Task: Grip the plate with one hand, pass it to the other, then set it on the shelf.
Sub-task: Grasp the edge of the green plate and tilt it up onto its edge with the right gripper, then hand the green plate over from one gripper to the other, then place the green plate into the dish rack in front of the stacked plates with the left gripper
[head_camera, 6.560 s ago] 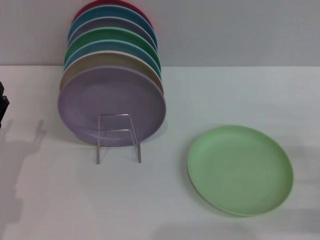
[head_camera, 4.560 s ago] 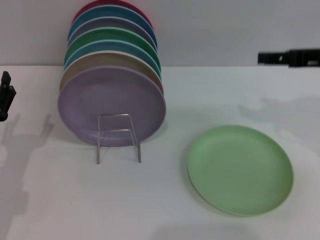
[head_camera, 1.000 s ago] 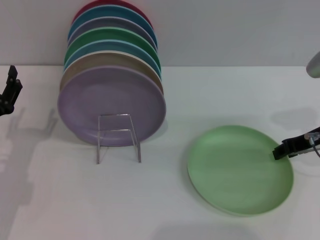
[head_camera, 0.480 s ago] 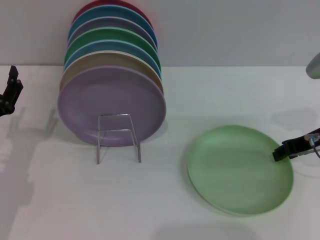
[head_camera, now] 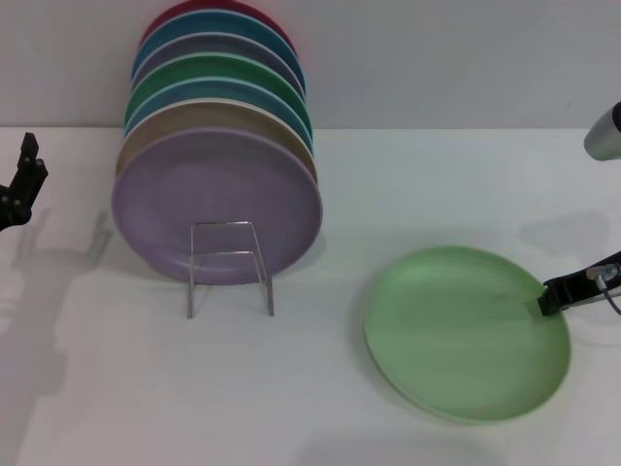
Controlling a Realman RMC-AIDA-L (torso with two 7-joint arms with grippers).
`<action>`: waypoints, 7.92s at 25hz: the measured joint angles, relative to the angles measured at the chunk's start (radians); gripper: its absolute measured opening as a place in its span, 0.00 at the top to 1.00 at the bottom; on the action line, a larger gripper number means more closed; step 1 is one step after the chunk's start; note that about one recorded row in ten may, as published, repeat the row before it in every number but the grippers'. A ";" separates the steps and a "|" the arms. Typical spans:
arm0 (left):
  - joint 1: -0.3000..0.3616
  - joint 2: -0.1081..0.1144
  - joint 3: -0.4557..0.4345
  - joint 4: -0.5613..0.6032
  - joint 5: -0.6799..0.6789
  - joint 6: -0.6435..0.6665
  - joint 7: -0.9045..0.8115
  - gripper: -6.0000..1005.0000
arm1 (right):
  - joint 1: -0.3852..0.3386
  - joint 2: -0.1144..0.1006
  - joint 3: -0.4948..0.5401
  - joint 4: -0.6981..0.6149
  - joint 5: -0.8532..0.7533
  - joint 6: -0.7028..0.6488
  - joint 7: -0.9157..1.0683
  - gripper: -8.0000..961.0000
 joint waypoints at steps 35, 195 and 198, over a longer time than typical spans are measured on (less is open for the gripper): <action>0.011 0.005 0.002 -0.057 0.012 0.077 -0.002 0.23 | -0.402 0.032 0.004 0.802 0.350 -0.139 -0.293 0.97; 0.272 0.012 -0.192 -1.752 -0.298 -1.909 1.029 0.91 | -0.487 0.042 0.695 -0.190 1.530 0.354 -1.426 0.36; 0.282 0.012 -0.192 -1.752 -0.308 -1.888 1.121 0.91 | -0.480 0.042 0.696 -0.191 1.528 0.354 -1.426 0.36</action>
